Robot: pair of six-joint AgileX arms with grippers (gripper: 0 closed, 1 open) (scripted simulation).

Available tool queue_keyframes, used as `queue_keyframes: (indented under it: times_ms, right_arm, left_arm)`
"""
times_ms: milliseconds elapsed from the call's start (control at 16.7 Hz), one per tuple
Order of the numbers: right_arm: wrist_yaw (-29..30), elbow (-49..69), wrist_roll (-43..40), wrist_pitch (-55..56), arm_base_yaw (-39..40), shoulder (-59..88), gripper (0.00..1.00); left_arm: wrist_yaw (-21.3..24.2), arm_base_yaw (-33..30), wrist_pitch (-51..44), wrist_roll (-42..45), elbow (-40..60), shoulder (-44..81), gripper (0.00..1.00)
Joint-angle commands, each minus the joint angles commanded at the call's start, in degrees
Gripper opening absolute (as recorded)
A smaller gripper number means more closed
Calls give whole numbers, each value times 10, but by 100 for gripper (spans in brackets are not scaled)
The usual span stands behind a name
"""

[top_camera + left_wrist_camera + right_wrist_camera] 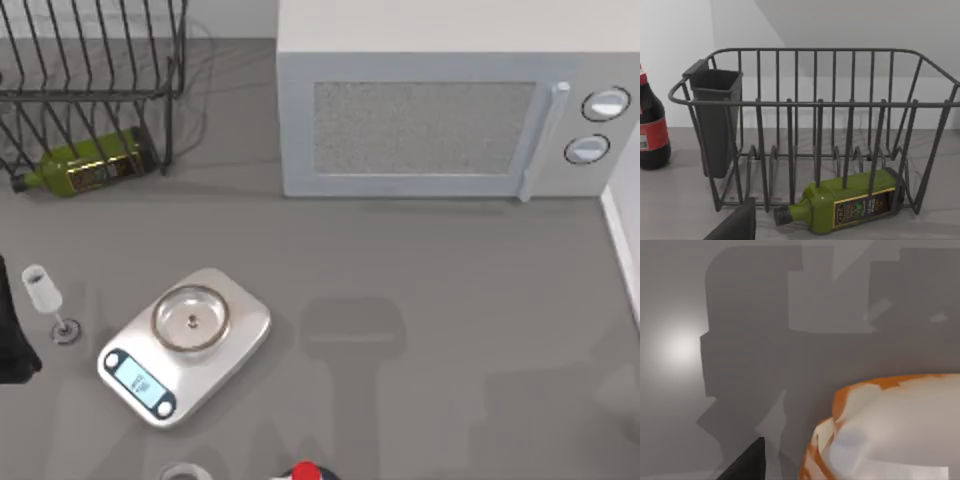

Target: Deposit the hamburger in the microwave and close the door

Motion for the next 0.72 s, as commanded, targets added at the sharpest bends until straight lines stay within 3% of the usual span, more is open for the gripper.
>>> queue_keyframes:
  times_ms: [480, 540, 720]
  right_arm:
    - [0, 0, 0, 0, 0, 0, 0]
    - [-7, 26, 5, -60, -1, -41, 0]
    - [-7, 45, 3, -83, -2, -49, 0]
  left_arm:
    - [0, 0, 0, 0, 0, 0, 100]
    - [0, 0, 0, 0, 0, 0, 100]
    - [0, 0, 0, 0, 0, 0, 100]
